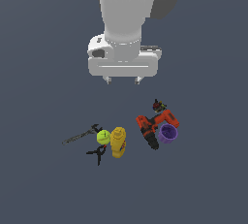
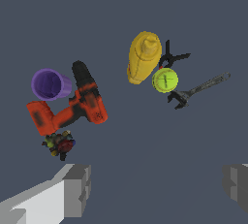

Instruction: Pick up a designated object from a clutter of objects.

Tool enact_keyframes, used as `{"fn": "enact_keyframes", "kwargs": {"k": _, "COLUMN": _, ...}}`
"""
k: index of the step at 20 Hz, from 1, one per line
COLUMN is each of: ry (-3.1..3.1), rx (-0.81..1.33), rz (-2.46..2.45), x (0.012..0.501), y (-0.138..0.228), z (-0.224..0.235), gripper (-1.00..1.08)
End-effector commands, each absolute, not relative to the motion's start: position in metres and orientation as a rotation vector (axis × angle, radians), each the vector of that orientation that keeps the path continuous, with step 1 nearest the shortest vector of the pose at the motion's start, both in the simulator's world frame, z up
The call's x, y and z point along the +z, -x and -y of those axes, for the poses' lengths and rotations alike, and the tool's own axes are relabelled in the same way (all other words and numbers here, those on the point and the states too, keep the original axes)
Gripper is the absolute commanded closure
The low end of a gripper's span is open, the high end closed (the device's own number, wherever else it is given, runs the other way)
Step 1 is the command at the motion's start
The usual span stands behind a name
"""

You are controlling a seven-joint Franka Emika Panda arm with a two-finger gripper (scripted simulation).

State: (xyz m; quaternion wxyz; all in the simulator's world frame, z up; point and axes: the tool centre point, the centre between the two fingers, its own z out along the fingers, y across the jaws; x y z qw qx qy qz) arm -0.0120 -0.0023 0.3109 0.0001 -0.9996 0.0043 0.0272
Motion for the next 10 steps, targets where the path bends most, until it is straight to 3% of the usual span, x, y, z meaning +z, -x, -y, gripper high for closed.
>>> {"fn": "enact_keyframes", "kwargs": {"k": 1, "ry": 3.14, "rx": 0.085, "rz": -0.013, "x": 0.311, "y": 0.012, "z": 0.002, "gripper": -0.92}}
{"fn": "enact_keyframes", "kwargs": {"k": 10, "ry": 3.148, "rx": 0.148, "rz": -0.055, "x": 0.292, "y": 0.016, "z": 0.016, "gripper": -0.92}}
